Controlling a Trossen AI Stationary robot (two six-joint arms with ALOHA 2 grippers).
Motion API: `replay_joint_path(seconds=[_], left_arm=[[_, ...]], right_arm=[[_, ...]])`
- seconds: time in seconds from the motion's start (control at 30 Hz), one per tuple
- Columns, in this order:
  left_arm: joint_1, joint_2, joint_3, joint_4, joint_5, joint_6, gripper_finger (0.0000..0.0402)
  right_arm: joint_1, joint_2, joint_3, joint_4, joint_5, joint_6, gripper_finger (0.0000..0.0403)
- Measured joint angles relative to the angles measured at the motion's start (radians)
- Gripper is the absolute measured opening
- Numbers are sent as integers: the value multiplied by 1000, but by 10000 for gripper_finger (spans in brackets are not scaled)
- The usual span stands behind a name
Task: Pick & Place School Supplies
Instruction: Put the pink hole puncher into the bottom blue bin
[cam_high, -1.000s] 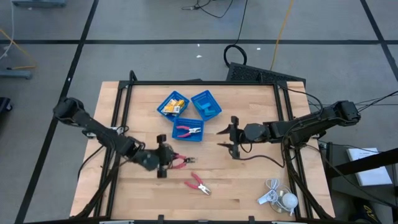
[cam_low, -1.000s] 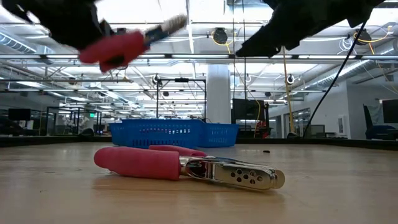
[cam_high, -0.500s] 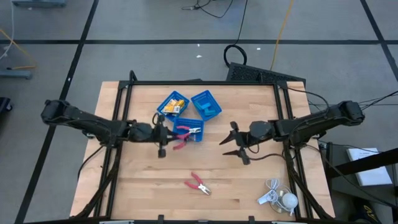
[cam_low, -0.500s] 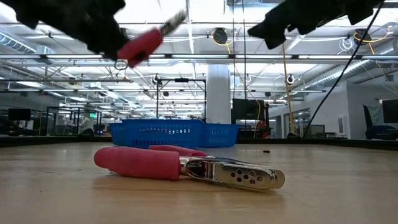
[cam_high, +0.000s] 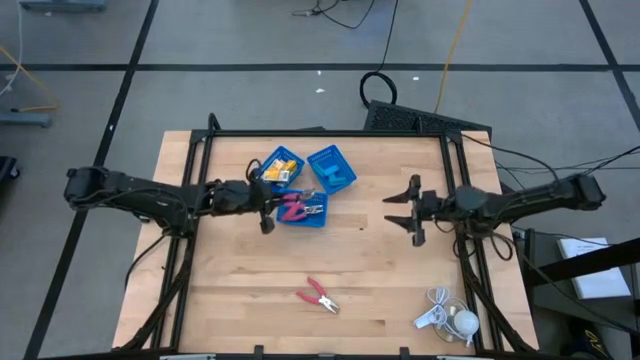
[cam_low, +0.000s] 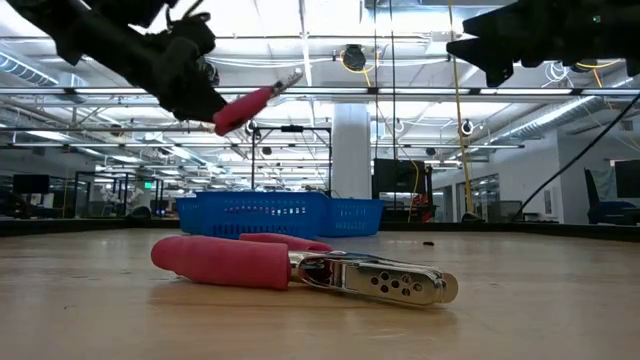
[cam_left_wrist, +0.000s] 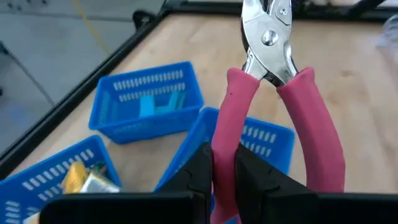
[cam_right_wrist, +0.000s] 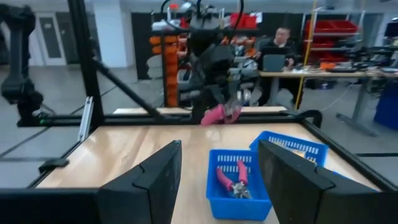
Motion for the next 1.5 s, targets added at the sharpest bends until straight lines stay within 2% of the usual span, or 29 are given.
replay_joint_path(seconds=[0.13, 0.33, 0.5, 0.63, 0.83, 1.13, 1.37, 1.5], left_arm=[[25, 60, 61, -113, 0, 11, 38], [40, 241, 194, -261, -7, 81, 40], [52, 373, 298, -342, -11, 160, 38], [54, 435, 350, -388, -57, 212, 42], [63, 456, 358, -405, -102, 233, 42], [67, 456, 359, -493, -64, 207, 48], [65, 456, 359, -503, -58, 191, 37], [65, 456, 359, -504, -57, 195, 55]], right_arm=[[-20, -23, -5, -3, 0, 9, 201], [-32, -6, -7, -12, -3, 9, 201], [-32, -2, -7, -11, -3, 13, 201], [-32, -2, -7, -12, -3, 14, 201], [-32, -2, -7, -21, -1, 9, 201], [-32, -2, -7, -32, -1, 6, 201], [-32, -2, -7, -31, -1, 4, 201], [-32, -2, -6, -31, 0, 6, 201]])
